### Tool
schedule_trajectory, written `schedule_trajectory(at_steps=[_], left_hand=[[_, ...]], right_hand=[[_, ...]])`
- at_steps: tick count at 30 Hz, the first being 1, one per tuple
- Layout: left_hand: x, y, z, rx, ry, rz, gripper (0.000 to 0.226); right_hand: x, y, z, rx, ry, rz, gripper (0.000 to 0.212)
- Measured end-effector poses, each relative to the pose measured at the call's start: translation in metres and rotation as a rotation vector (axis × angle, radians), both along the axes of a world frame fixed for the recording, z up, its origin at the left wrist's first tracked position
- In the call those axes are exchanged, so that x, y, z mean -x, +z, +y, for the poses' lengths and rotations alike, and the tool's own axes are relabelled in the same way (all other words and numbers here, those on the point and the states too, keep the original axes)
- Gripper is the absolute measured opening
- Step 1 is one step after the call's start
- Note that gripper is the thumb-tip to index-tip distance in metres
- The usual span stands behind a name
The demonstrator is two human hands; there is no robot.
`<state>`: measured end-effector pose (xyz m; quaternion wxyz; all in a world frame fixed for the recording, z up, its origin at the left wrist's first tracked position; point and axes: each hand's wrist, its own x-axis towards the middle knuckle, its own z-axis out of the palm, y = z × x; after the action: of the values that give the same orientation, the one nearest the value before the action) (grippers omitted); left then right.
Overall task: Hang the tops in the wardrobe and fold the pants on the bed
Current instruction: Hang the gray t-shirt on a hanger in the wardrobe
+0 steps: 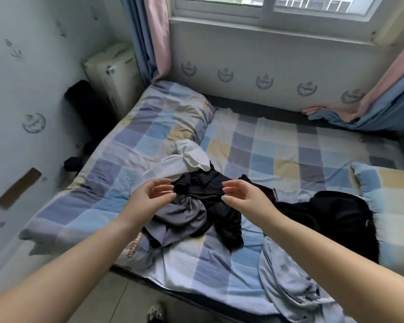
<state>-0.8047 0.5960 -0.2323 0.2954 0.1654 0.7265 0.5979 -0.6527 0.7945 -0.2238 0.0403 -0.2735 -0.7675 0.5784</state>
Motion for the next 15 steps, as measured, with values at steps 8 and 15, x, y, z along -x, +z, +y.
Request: schedule_trajectory(at_steps=[8,15], left_hand=[[0.071,-0.056,-0.012,0.114,0.033,-0.118,0.028],[0.164,-0.164,-0.020,0.353,-0.044,-0.186,0.023]], right_hand=[[0.070,-0.047,0.000,-0.002,-0.003,-0.138,0.027],[0.142,-0.156,-0.021,0.103,-0.084,-0.320,0.025]])
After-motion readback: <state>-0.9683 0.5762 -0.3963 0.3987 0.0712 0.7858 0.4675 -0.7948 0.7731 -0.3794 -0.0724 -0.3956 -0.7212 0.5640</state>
